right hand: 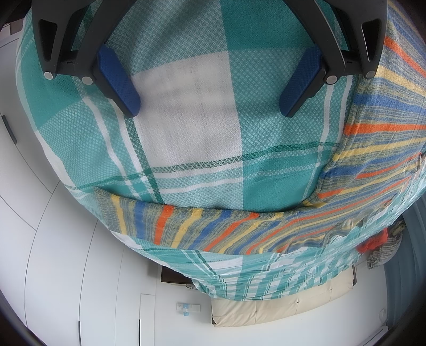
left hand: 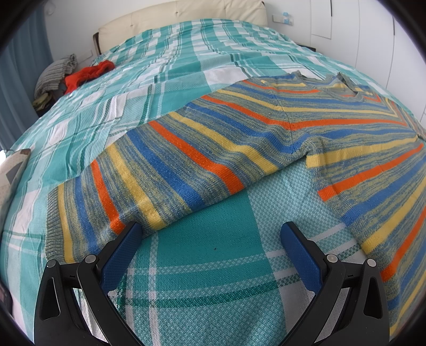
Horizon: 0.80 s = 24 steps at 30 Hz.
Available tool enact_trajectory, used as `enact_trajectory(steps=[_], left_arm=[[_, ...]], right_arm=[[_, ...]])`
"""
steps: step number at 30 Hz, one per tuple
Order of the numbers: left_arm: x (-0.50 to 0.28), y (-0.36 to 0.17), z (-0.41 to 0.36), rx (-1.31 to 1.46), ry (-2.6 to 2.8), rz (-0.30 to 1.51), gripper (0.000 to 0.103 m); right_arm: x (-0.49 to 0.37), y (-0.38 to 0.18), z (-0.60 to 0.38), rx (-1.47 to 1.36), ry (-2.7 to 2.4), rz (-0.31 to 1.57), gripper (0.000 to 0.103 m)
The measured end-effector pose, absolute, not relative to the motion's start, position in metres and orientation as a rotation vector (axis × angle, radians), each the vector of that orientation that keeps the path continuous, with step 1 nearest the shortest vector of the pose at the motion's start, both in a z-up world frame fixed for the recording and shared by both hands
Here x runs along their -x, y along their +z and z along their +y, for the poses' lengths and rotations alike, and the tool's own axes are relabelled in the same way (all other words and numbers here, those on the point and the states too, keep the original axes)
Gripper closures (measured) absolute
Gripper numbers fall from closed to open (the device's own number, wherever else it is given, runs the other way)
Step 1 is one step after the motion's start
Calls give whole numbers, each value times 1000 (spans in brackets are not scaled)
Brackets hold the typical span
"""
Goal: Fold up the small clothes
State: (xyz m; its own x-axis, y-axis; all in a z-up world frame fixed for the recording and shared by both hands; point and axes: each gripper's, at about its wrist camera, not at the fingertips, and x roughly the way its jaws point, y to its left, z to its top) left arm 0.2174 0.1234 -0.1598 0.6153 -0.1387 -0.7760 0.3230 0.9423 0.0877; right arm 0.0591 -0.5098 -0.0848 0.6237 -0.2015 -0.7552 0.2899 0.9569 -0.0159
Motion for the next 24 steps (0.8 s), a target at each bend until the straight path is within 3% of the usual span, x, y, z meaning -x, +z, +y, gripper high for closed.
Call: enact_trajectory(steps=[19, 24], left_arm=[[-217, -161, 124, -228, -267, 867, 0], [-220, -161, 124, -190, -235, 901, 0]], right_arm=[[-61, -77, -510, -123, -255, 895, 0], [-52, -42, -566, -502, -96, 811, 1]])
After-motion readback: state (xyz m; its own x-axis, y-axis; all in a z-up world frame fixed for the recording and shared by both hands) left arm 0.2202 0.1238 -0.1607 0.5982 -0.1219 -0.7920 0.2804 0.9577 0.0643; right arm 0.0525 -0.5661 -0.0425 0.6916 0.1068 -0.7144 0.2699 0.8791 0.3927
